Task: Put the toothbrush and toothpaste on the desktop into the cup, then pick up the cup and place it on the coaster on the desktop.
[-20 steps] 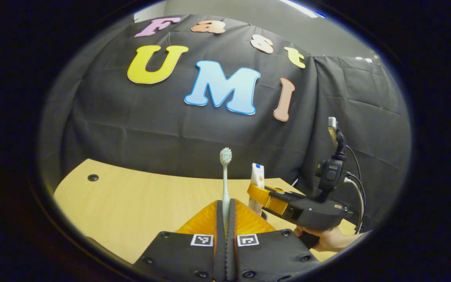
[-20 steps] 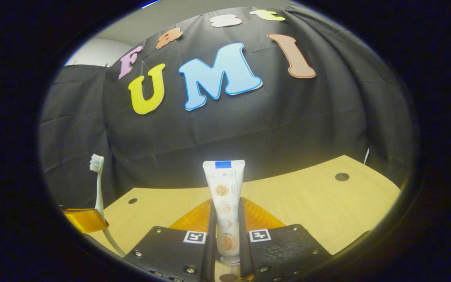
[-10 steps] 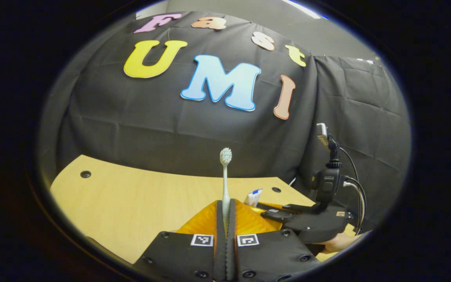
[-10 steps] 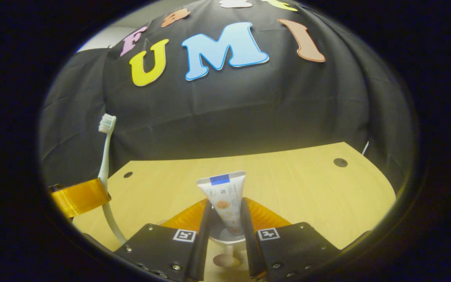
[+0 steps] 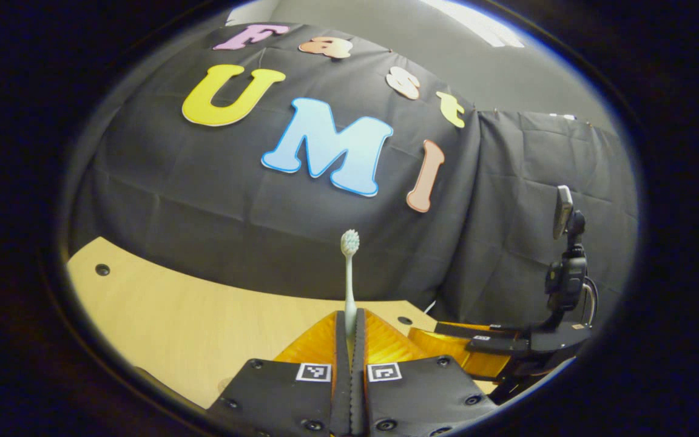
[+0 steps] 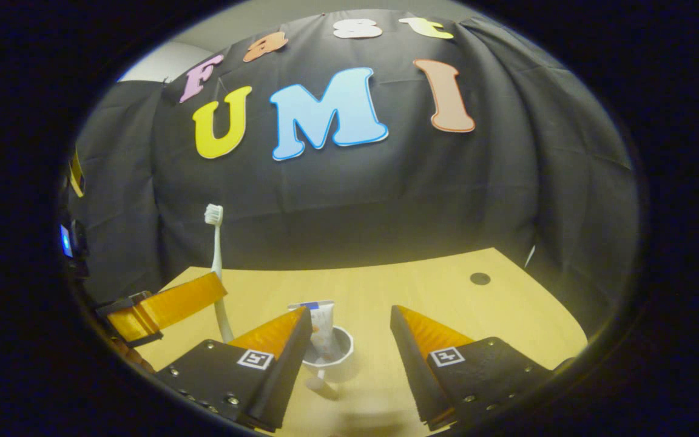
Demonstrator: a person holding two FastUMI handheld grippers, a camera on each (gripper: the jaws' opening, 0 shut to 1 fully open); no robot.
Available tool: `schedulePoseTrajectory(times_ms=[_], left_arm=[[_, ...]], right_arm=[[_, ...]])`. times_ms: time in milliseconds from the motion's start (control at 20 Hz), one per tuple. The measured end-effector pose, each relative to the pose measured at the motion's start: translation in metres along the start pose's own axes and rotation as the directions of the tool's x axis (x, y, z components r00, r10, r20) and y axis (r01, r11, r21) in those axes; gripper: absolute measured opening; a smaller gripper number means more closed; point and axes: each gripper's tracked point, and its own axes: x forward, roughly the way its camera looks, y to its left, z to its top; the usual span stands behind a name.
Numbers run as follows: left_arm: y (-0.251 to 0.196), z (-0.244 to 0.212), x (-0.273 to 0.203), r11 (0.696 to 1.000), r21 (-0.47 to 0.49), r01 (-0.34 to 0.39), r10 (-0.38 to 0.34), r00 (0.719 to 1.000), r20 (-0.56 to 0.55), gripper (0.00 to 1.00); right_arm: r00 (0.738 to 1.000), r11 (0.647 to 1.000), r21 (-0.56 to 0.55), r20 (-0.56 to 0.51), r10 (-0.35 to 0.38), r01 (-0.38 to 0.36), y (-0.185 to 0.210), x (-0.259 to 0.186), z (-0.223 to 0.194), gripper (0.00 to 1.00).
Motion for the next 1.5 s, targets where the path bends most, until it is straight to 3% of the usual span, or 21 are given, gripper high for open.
schedulePoseTrajectory(times_ms=[200, 350, 700, 1050, 1250, 1350, 1450, 1500], left_arm=[[-0.012, 0.010, 0.021, 0.996, -0.056, 0.064, -0.060, 0.996, 0.074, 0.07], [-0.010, 0.002, 0.035, 0.992, -0.100, 0.072, -0.062, 0.993, 0.103, 0.07], [-0.005, -0.034, 0.043, 0.999, 0.037, 0.012, -0.018, 0.989, 0.150, 0.08], [-0.018, -0.063, 0.047, 0.992, 0.125, 0.022, -0.042, 0.986, 0.161, 0.08], [-0.021, -0.063, 0.046, 0.988, 0.157, 0.008, -0.038, 0.981, 0.189, 0.16], [-0.024, -0.064, 0.047, 0.987, 0.161, 0.021, -0.050, 0.982, 0.182, 0.25], [-0.023, -0.062, 0.046, 0.985, 0.173, 0.012, -0.043, 0.982, 0.181, 0.44], [-0.023, -0.062, 0.045, 0.984, 0.176, 0.011, -0.042, 0.984, 0.174, 0.31]], right_arm=[[0.999, 0.999, 0.032, -0.030, -0.032, 0.033, -0.018, -0.025, -0.008, 0.78], [0.998, 0.998, 0.044, -0.056, -0.032, 0.034, -0.022, -0.034, -0.017, 0.78], [0.993, 0.999, 0.036, -0.115, 0.024, -0.020, -0.017, -0.041, -0.035, 0.77], [0.989, 0.998, 0.036, -0.135, 0.058, -0.053, -0.016, -0.042, -0.045, 0.78], [0.988, 0.997, 0.045, -0.142, 0.067, -0.061, -0.020, -0.043, -0.047, 0.78], [0.987, 0.997, 0.050, -0.144, 0.070, -0.064, -0.021, -0.044, -0.047, 0.78], [0.987, 0.996, 0.050, -0.140, 0.074, -0.068, -0.021, -0.043, -0.048, 0.78], [0.987, 0.996, 0.050, -0.139, 0.076, -0.070, -0.021, -0.043, -0.047, 0.78]])
